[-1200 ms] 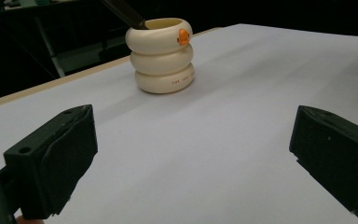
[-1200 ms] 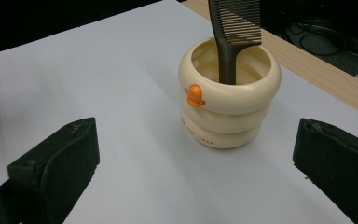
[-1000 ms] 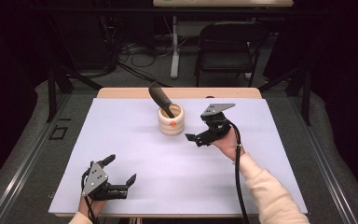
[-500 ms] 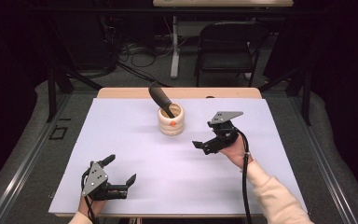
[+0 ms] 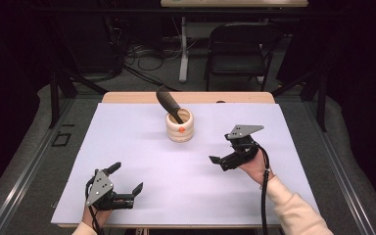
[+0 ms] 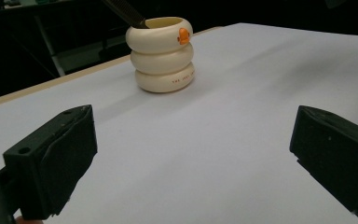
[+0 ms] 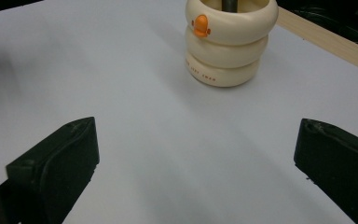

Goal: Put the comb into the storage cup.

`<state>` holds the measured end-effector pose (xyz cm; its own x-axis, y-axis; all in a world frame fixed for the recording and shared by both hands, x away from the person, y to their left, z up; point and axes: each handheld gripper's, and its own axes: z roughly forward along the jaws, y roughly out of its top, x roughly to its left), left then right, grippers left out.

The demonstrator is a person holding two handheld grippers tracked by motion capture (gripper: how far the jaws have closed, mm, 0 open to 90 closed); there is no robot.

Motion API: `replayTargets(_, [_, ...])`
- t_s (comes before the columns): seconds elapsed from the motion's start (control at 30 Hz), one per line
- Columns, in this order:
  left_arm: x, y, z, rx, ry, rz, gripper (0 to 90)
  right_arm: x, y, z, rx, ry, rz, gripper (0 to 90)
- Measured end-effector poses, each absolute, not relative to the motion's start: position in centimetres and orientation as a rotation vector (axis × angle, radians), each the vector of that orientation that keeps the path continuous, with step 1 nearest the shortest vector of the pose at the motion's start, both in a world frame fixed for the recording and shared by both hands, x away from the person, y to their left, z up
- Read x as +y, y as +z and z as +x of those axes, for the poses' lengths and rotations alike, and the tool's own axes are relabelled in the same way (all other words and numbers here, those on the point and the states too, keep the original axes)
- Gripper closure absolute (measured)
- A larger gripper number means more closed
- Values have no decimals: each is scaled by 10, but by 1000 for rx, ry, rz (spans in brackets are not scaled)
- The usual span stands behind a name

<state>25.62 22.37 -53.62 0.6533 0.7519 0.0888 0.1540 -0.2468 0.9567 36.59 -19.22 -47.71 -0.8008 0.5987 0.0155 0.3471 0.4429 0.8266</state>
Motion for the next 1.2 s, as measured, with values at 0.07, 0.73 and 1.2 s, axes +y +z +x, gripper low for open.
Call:
replayTargets(0.07, [224,-536,256,733,672,1759,7,-194,-478,363,2420,1282,816,0])
replayTargets(0.73, [224,-536,256,732,670,1759,7,-213,-487,338,2412,1268,822,0])
replayTargets(1.2, [223,-536,256,732,670,1762,7,-231,-489,322,2384,1271,845,0])
